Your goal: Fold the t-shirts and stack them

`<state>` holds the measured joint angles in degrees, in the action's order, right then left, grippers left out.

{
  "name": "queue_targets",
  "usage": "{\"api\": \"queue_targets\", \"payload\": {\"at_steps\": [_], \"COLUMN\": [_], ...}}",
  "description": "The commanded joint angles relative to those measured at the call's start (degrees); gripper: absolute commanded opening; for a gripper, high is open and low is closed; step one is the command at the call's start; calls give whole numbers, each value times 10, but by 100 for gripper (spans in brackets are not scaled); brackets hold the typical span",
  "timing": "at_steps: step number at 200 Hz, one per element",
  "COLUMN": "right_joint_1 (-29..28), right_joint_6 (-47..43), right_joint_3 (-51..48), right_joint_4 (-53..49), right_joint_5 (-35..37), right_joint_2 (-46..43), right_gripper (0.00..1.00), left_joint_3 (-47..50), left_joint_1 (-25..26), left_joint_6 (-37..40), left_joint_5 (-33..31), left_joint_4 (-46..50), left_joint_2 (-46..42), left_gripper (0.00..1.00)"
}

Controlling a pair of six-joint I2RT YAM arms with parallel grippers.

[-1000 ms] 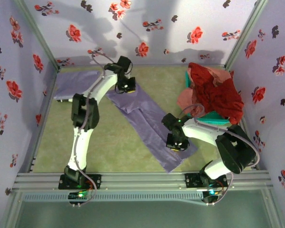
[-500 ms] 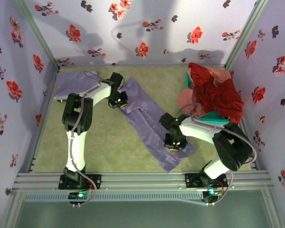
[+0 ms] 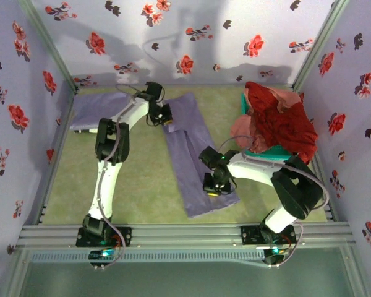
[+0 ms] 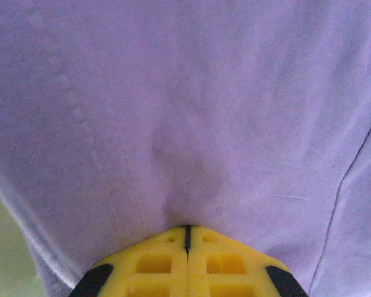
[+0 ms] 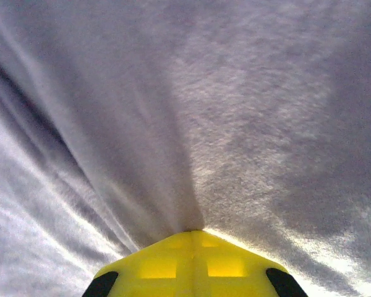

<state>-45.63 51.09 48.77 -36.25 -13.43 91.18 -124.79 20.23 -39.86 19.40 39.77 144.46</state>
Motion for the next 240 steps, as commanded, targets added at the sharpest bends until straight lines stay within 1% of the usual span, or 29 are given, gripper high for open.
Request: {"api": "queue_targets", "payload": {"at_steps": [1,11,22,37,59,78,100,131,157,181,218,240], "right_joint_1": [-9,-9,-9,-9,-10,-10,-10,-12,-20,-40,-77,-87], "right_joint_6": [-6,-10,-10,-1,25,31,42,48,46,46,51,43], "right_joint_3": [23,33,39,37,13,5,-2,4,24,48,94,120], "right_joint_4": [33,22,8,-7,9,11,14,33,31,28,39,6], "right_joint_5": [-40,-32,-23,-10,3,9,18,6,-7,-18,-33,-12], "right_joint_2": [10,2,-4,-14,-37,-39,-29,1,34,66,118,115], "right_gripper": [4,5,6,8,9,8,8,6,6,5,5,7], "left_joint_3": [-121,-146,-141,-91,-17,46,112,202,252,258,207,174], "left_joint_1": [-1,2,2,3,4,8,24,47,55,52,34,30], "left_joint_6": [46,45,42,29,21,13,4,-13,-26,-19,14,45], "left_joint_5": [36,41,39,27,4,1,0,2,0,-5,-10,-7], "left_joint_4": [68,71,61,33,19,4,-17,-57,-92,-94,-54,-26], "left_joint_2": [65,62,38,-15,-89,-132,-155,-169,-167,-144,-98,-104], "left_gripper": [0,0,0,0,0,0,0,0,0,0,0,0]}}
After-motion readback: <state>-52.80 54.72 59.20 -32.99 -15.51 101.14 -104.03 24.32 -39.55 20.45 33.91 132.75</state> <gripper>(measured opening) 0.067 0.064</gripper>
